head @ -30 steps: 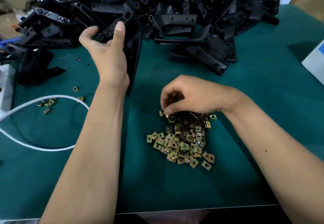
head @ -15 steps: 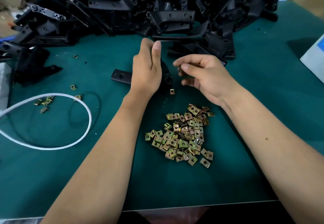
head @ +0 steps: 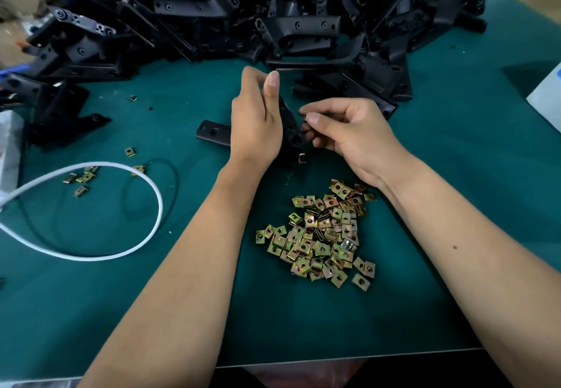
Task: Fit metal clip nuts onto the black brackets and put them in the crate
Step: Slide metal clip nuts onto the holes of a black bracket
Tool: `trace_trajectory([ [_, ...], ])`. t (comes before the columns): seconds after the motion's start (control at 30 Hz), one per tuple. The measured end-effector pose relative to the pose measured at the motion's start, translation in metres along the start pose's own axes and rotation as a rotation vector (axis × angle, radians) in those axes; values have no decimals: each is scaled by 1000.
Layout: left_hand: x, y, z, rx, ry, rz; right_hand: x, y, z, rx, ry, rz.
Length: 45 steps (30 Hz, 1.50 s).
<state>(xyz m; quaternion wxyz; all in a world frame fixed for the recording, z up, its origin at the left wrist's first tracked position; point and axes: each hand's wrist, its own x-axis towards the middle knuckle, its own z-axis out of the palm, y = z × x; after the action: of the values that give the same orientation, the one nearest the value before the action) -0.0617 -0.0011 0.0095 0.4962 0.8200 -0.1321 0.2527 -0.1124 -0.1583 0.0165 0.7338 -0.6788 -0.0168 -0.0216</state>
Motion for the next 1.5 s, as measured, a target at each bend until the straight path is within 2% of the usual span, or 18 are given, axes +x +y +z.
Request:
trace_trajectory([
  [0.4,0,0,-5,-35,43,-10,-1,4,1,-268,-72,-199],
  [0.87,-1,1,-4,14,64,34,-1,3,9,-62,-1,63],
  [1.3,-3,4,-1,42,51,78,-1,3,10,-59,-2,89],
  [1.5,-7,13,1,65,105,61,-3,2,14,-195,-16,77],
])
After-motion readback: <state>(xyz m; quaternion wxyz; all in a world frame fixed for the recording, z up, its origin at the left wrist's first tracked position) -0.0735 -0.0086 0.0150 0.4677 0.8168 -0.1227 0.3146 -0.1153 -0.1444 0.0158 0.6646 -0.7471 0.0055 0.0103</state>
